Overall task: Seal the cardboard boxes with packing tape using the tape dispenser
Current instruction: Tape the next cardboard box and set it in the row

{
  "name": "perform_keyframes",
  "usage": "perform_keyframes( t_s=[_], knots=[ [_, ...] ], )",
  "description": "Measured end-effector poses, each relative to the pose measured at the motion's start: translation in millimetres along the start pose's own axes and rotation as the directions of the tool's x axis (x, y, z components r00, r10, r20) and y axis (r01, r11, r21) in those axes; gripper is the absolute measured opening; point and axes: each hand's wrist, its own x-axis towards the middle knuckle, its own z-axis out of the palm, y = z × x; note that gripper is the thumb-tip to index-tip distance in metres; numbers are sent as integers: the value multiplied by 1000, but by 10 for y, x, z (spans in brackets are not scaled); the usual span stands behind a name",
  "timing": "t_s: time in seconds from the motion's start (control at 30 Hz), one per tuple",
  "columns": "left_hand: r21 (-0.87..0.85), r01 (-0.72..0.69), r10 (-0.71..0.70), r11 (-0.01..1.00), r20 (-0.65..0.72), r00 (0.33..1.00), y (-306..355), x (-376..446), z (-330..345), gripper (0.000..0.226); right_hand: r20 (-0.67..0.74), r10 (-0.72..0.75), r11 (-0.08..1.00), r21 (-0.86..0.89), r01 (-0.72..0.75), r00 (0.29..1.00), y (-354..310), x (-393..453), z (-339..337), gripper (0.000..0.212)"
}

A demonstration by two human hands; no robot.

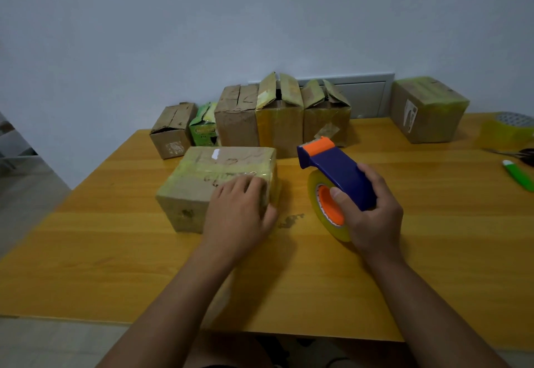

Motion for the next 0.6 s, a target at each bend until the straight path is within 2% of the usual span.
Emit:
perform_keyframes(
  t_s=[0.1, 0.23, 0.37, 0.5, 0.6],
  knots=[
    [-122, -77, 87, 990, 83, 993, -287, -54, -101, 45, 3, -3, 1000, 6, 3, 1000, 3, 0, -1, 68],
    [-337, -14, 74, 941, 167, 983, -699, -78, -192, 51, 0, 7, 1000, 18, -7, 1000, -11, 0, -4, 71],
    [-401, -31, 88, 915, 124, 988, -808, -91, -219, 32, 7, 7, 1000, 9, -7, 1000, -25, -2, -5, 69],
    [-459, -81, 125, 885, 67, 990, -839, -47, -159, 26, 12, 24, 999, 24, -24, 1000, -42, -2, -11, 74],
    [-530, -86, 152, 843, 82, 985, -894, 16, -137, 27, 14, 33, 999, 27, -34, 999, -58, -3, -11, 74]
  ],
)
